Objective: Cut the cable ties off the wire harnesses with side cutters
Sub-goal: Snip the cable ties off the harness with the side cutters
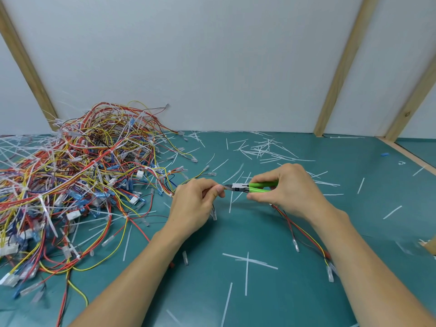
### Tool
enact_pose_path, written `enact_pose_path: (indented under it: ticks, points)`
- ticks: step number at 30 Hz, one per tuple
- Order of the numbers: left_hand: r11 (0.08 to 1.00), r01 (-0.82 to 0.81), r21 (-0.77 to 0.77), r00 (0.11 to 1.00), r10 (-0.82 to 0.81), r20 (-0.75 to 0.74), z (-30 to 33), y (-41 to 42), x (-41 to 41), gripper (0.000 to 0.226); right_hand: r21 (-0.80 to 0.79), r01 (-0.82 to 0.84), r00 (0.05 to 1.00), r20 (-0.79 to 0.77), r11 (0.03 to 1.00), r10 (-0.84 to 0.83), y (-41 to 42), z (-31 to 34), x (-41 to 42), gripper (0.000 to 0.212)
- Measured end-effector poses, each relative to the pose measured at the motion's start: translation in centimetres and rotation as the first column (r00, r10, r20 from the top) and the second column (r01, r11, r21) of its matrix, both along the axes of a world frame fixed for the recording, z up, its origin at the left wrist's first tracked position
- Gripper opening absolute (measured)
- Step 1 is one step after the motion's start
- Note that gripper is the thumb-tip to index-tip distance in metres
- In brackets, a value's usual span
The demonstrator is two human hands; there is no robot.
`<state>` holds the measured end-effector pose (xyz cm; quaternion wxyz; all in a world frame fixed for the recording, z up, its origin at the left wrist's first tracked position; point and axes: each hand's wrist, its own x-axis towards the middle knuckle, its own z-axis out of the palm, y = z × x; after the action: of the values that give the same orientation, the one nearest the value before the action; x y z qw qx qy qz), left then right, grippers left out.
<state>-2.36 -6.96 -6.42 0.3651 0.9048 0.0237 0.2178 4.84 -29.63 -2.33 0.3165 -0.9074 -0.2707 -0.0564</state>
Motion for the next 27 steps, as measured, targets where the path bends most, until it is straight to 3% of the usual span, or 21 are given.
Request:
enact_pose_path:
  ticks: [3,6,13,18,23,26,27]
  points:
    - [1.0,0.004,-0.024,1.0,-0.004,0.012,0.0,-0.1,0.0,0.024,0.081,0.018,1.0,0.018,0.997,-0.019,0.1,-0.2,-0.1,0.024]
    - [0.999,-0.003,-0.047,1.0,0.003,0.009,0.0,-0.1,0.0,0.026,0.3,0.111,0.991,0.033,0.948,-0.126,0.3,-0.3,0.2,0.02]
    - [0.99,-0.045,-0.131,0.996,0.055,0.076,0.2,-0.2,0.0,0.022,0.637,0.309,0.951,-0.221,0.706,-0.217,0.5,0.4,0.5,0.036]
    - [0.982,-0.063,-0.177,0.986,0.089,0.143,0.5,-0.4,-0.1,0.02,0.741,0.397,0.909,-0.401,0.541,-0.118,0.5,1.2,0.3,0.04]
    - [0.973,-0.097,-0.212,0.978,0.132,0.16,0.5,-0.4,-0.1,0.018,0.694,0.472,0.87,-0.467,0.543,-0.159,0.3,0.9,0.6,0.037]
    - [0.96,-0.19,-0.205,0.969,0.217,0.117,0.6,-0.3,-0.1,0.021,0.582,0.442,0.87,-0.462,0.682,-0.17,0.1,0.4,0.8,0.017]
    - [0.955,-0.218,-0.199,0.966,0.241,0.098,0.7,-0.3,-0.1,0.022,0.542,0.424,0.872,-0.462,0.726,-0.163,0.1,0.2,0.9,0.02]
